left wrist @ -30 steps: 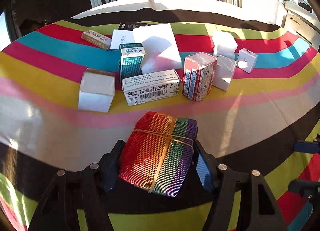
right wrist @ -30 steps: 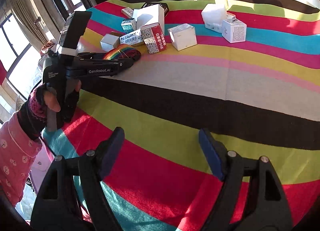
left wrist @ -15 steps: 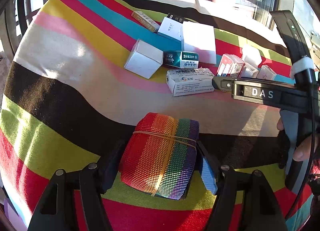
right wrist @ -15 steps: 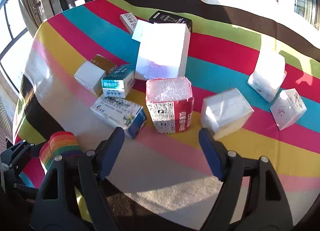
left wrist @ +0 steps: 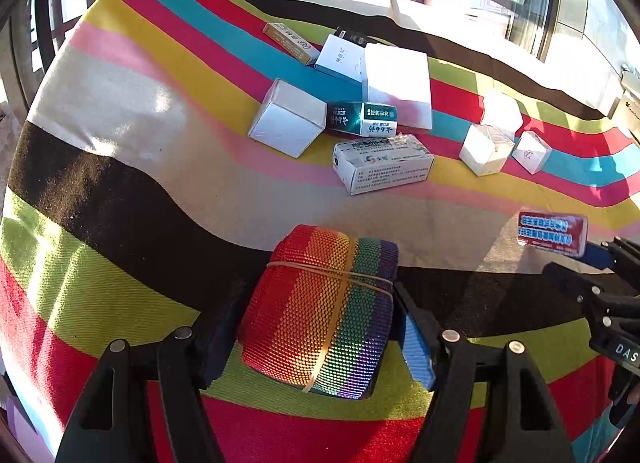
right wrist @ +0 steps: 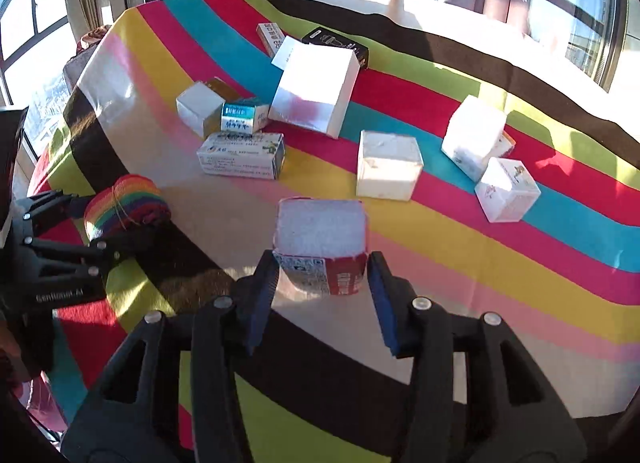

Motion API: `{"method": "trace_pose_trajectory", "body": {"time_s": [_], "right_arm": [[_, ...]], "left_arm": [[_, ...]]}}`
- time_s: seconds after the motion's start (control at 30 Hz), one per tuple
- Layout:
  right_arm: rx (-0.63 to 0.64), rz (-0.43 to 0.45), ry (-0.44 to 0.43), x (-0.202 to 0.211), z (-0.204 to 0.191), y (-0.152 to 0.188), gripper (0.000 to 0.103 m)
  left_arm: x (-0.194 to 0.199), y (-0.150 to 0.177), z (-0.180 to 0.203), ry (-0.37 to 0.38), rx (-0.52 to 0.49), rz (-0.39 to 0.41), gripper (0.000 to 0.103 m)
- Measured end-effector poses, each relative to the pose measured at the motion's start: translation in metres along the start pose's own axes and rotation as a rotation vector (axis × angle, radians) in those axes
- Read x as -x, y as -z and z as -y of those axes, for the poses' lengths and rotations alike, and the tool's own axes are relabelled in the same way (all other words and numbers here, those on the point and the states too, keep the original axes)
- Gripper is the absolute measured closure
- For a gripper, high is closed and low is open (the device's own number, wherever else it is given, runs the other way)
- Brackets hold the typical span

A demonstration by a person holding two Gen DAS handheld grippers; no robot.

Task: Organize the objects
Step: 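Grasp the rainbow strap bundle with the left tool while the right tool grasps the red printed box, then carry the strap bundle and red box to the storage bin and release both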

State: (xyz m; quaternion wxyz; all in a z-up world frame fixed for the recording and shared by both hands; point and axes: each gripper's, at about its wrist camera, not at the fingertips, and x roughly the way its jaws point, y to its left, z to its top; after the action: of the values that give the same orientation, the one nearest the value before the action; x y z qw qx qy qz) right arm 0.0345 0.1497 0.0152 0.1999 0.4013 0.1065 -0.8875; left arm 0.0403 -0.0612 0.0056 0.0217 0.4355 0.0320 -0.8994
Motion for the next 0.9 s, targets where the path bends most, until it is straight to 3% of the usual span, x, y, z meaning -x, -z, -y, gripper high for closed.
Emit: {"method": "trace_pose_trajectory", "body": {"time_s": [0.1, 0.2, 0.33, 0.43, 0.57, 0.6, 0.67, 0.7, 0.77, 0.9], "right_arm": [[-0.009, -0.076, 0.004, 0.014, 0.012, 0.034, 0.052], [-0.065, -0.070, -0.002, 0.033, 0.028, 0.049, 0.039], [-0.087, -0.015, 0.015, 0.041, 0.040, 0.043, 0.025], [-0.055, -0.020, -0.022, 0.024, 0.034, 0.029, 0.025], [0.025, -0.068, -0.010, 0.002, 0.018, 0.022, 0.025], [0.037, -0.060, -0.021, 0.002, 0.015, 0.024, 0.027], [0.064, -0.021, -0.034, 0.006, 0.007, 0.029, 0.054], [0.075, -0.015, -0.012, 0.010, 0.003, 0.032, 0.059], [0.108, 0.015, 0.032, 0.022, -0.005, 0.039, 0.059], [0.055, 0.034, 0.001, 0.039, -0.008, 0.049, 0.059]], "left_arm": [[0.000, 0.000, 0.000, -0.003, -0.001, -0.001, 0.031], [-0.001, 0.000, 0.001, -0.004, -0.004, -0.003, 0.030], [-0.001, 0.000, 0.002, -0.010, -0.009, -0.006, 0.029], [-0.002, 0.000, 0.004, -0.025, -0.017, -0.010, 0.029], [-0.002, 0.000, 0.003, -0.029, -0.012, -0.013, 0.026], [-0.002, 0.001, 0.003, -0.032, -0.012, -0.013, 0.026], [-0.001, 0.001, 0.002, -0.038, -0.005, -0.005, 0.030], [0.000, 0.002, 0.003, -0.039, -0.010, 0.004, 0.038], [0.002, 0.002, 0.004, -0.044, -0.022, 0.011, 0.038], [0.006, 0.003, 0.007, -0.074, -0.033, 0.037, 0.038]]}}
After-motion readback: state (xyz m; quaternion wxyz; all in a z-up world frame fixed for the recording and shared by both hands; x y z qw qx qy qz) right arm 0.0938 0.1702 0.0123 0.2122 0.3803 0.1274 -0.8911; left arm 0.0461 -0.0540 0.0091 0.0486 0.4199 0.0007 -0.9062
